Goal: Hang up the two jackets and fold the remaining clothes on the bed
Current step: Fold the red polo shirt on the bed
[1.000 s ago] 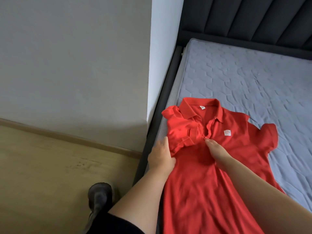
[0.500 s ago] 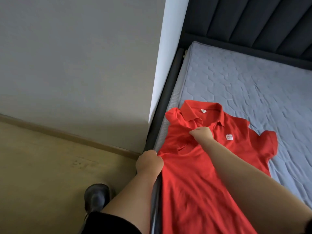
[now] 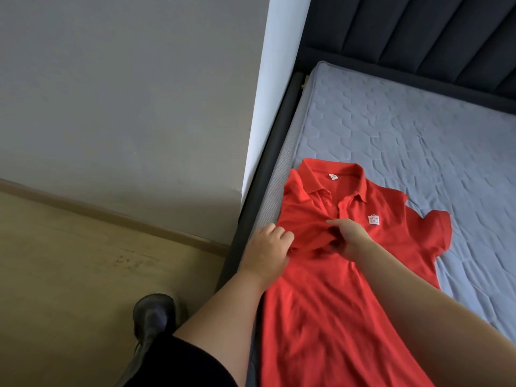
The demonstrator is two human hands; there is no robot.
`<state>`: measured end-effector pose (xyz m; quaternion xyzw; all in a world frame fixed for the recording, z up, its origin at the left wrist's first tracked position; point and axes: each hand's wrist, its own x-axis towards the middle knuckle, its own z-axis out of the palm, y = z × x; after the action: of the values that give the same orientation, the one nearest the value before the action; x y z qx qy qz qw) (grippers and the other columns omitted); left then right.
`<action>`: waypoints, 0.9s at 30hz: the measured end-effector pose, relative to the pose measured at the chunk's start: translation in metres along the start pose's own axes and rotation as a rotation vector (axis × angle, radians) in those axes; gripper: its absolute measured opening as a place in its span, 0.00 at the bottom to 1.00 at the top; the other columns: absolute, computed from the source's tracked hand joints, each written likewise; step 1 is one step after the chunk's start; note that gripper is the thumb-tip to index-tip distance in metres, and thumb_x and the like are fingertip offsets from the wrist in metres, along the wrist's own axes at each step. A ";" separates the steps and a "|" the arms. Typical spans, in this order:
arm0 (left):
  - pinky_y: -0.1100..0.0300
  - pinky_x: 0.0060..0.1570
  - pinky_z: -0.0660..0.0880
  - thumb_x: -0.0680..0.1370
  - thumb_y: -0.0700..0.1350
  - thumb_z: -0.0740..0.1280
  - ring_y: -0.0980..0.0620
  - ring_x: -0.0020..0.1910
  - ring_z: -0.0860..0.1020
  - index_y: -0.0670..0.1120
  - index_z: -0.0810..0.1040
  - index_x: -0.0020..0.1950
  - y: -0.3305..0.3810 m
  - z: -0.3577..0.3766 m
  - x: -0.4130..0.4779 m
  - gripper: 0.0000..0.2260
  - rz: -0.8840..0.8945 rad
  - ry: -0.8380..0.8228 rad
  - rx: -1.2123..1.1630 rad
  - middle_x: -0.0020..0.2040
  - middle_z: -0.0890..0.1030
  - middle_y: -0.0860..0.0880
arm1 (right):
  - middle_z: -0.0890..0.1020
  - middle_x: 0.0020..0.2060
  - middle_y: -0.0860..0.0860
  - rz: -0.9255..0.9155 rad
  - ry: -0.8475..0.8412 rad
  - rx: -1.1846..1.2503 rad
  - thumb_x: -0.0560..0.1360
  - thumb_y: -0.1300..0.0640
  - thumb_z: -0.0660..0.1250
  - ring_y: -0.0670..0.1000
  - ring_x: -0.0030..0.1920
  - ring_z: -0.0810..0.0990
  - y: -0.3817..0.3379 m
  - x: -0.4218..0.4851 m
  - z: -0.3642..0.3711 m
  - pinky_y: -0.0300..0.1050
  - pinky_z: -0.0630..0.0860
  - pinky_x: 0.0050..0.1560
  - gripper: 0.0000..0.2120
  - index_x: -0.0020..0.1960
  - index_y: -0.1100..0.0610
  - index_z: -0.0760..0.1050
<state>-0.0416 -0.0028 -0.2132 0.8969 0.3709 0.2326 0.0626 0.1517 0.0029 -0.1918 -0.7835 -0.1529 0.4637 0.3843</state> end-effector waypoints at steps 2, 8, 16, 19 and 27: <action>0.55 0.40 0.70 0.65 0.42 0.68 0.44 0.43 0.75 0.42 0.76 0.41 -0.003 0.006 -0.002 0.06 0.030 -0.131 -0.036 0.39 0.77 0.45 | 0.76 0.28 0.56 0.011 0.013 -0.405 0.74 0.65 0.62 0.53 0.27 0.75 0.001 0.000 -0.005 0.40 0.71 0.26 0.04 0.40 0.62 0.73; 0.51 0.41 0.69 0.77 0.48 0.63 0.42 0.44 0.74 0.39 0.76 0.36 -0.010 0.012 0.004 0.15 -0.249 0.004 -0.254 0.39 0.77 0.42 | 0.81 0.48 0.57 -0.574 0.310 -0.742 0.72 0.57 0.62 0.60 0.51 0.78 -0.015 -0.001 0.016 0.45 0.68 0.45 0.07 0.46 0.58 0.76; 0.54 0.50 0.71 0.76 0.54 0.66 0.44 0.59 0.76 0.46 0.69 0.63 -0.018 0.027 0.020 0.20 -0.742 -0.371 -0.291 0.60 0.77 0.45 | 0.70 0.25 0.51 -0.501 0.212 -0.582 0.76 0.55 0.65 0.55 0.37 0.72 -0.059 0.037 0.059 0.42 0.62 0.36 0.20 0.27 0.57 0.65; 0.53 0.49 0.70 0.79 0.50 0.62 0.44 0.60 0.75 0.46 0.66 0.68 -0.018 0.032 0.010 0.19 -0.759 -0.364 -0.290 0.62 0.76 0.45 | 0.71 0.26 0.53 -0.469 0.321 -0.460 0.75 0.56 0.65 0.56 0.38 0.74 -0.057 0.050 0.051 0.42 0.66 0.38 0.19 0.28 0.58 0.66; 0.44 0.67 0.62 0.76 0.53 0.62 0.43 0.71 0.63 0.48 0.61 0.75 -0.011 0.045 -0.010 0.29 -0.254 -0.065 0.050 0.72 0.65 0.43 | 0.78 0.55 0.61 -1.207 0.446 -0.653 0.73 0.62 0.59 0.62 0.56 0.74 -0.006 0.007 0.043 0.53 0.68 0.58 0.15 0.57 0.64 0.75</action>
<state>-0.0338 0.0002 -0.2600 0.8511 0.4850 0.1841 0.0811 0.1197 0.0311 -0.2039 -0.7135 -0.6077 -0.0699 0.3417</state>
